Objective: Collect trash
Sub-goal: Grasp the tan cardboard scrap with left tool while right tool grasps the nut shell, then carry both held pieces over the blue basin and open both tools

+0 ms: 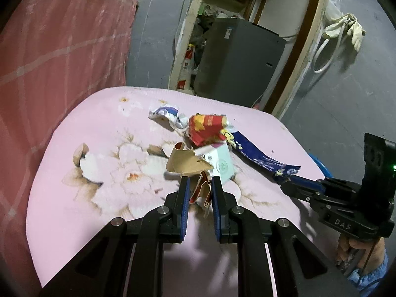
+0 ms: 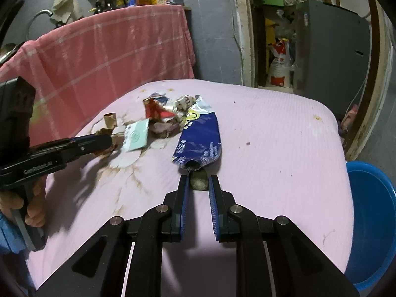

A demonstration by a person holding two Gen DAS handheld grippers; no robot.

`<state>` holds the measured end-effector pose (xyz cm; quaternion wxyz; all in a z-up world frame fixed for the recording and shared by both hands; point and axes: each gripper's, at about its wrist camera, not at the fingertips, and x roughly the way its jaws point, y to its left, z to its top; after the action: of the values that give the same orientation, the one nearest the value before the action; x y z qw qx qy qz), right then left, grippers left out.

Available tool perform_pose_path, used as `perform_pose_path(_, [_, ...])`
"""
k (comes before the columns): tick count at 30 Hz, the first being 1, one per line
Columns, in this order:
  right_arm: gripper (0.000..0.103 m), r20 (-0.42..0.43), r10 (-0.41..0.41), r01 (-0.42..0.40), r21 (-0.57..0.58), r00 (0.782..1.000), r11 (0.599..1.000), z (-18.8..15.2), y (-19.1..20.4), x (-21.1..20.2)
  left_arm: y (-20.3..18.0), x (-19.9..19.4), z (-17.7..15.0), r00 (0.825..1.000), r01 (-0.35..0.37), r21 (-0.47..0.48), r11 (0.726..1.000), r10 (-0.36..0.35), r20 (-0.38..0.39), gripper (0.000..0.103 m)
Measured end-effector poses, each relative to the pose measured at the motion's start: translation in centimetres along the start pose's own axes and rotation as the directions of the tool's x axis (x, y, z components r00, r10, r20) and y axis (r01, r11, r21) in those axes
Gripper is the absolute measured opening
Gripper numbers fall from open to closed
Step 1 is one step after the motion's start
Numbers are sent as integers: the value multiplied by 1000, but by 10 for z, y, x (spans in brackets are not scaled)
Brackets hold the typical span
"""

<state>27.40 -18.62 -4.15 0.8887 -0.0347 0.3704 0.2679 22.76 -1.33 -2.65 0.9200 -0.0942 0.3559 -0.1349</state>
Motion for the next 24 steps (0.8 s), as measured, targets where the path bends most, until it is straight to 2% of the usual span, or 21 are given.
perform_pose_path(10, [14,15,10,-10,-6,1000,1000,-14,9,-11,-6,-12,-10,1000,3,-18,1000,-3,10,14])
perform_pose_path(14, [14,54,27,-27,8,998,1000,-20,9,-16,-7,-16,-12,999,15,-19,1000,-15,31,14])
perform_pose_path(19, [14,163,22,-24,10,986,1000,-25,12,-36,-16,-24,-14,996,21,-9,1000,-20,87,14])
perform_pose_path(22, [14,257,10,-17,25,966,1000,-24,10,-53,-27,-31,-12,989,30,9,1000,-31,144,14])
perform_pose_path(24, [14,335,-9,0,28,942,1000,-22,11,-69,-35,-35,-9,983,43,23,999,-46,178,14])
